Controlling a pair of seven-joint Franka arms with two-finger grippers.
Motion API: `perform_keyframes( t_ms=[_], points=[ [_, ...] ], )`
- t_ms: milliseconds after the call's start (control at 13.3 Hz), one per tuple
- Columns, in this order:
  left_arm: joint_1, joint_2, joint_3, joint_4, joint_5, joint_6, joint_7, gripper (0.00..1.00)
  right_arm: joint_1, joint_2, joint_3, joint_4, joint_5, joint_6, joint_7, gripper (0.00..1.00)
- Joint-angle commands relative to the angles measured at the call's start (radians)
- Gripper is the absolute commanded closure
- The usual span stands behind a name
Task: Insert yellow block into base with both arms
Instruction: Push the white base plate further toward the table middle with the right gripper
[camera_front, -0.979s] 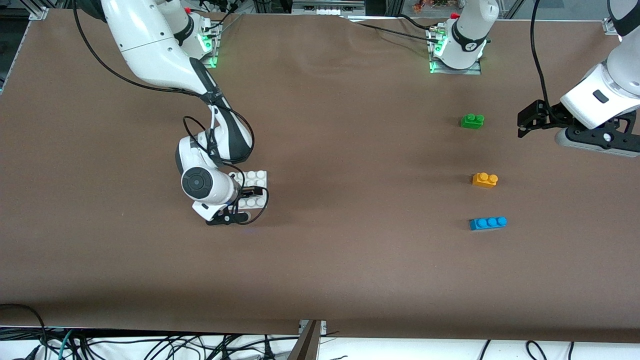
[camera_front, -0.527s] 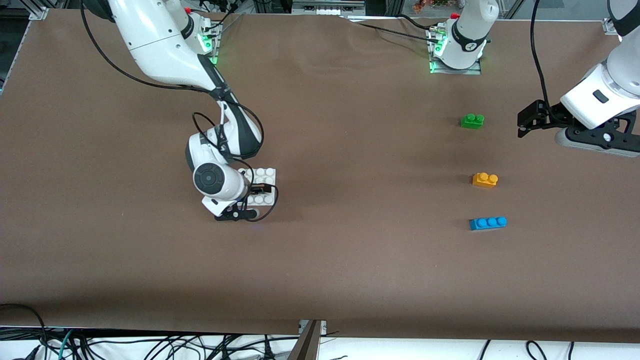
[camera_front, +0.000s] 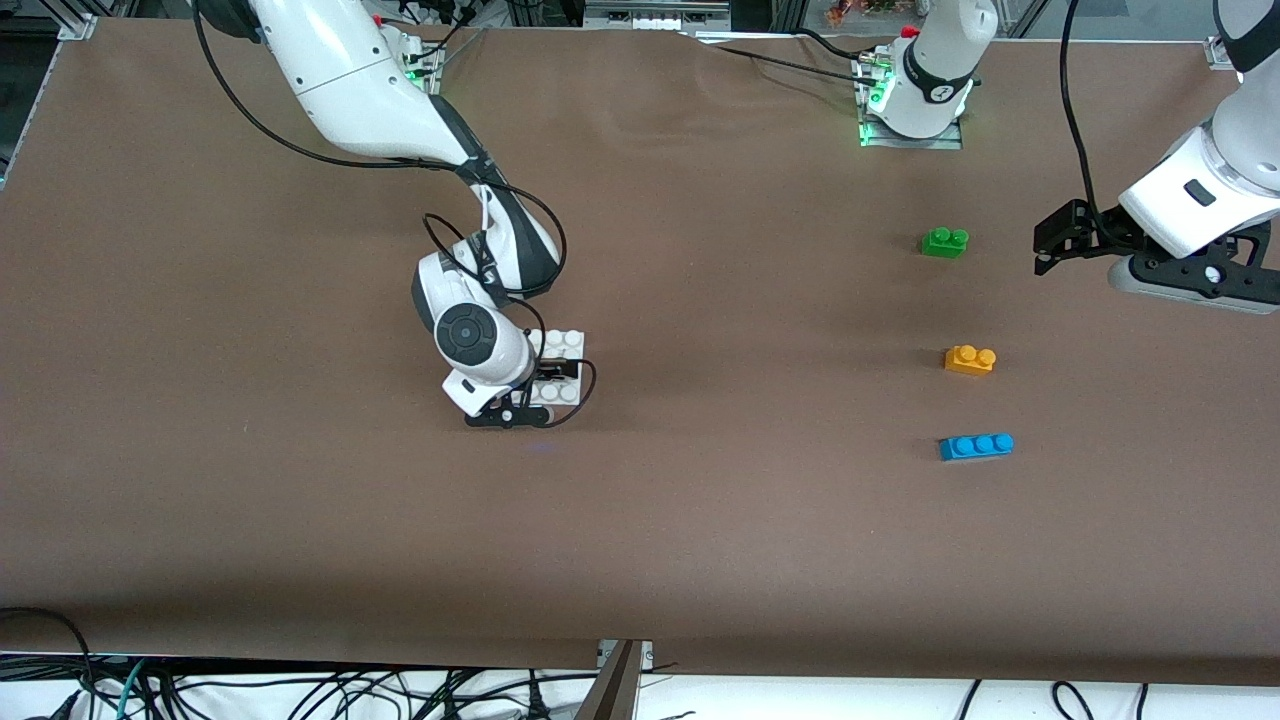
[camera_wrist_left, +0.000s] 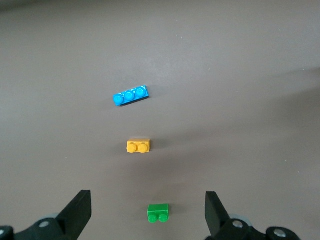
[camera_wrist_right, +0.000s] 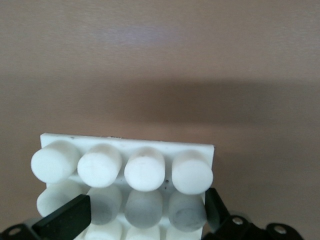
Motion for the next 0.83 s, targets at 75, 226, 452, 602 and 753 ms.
perform_keyframes(
  t_ms=[75, 226, 452, 602, 753],
  points=[
    [0.003, 0.001, -0.002, 0.018, -0.014, -0.011, -0.001, 0.00, 0.054, 0.066, 0.001, 0.076, 0.018, 0.032, 0.088, 0.00],
    [0.003, 0.001, -0.002, 0.018, -0.014, -0.011, -0.001, 0.00, 0.077, 0.078, 0.001, 0.105, 0.018, 0.032, 0.128, 0.00],
    [0.003, 0.002, 0.001, 0.016, -0.014, -0.012, -0.001, 0.00, 0.108, 0.079, 0.001, 0.119, 0.018, 0.035, 0.150, 0.00],
    [0.008, 0.002, 0.006, 0.015, -0.014, -0.011, 0.002, 0.00, 0.129, 0.085, 0.001, 0.119, 0.018, 0.069, 0.148, 0.00],
    [0.008, 0.002, 0.004, 0.015, -0.014, -0.011, 0.000, 0.00, 0.158, 0.086, 0.001, 0.119, 0.016, 0.104, 0.145, 0.00]
  ],
)
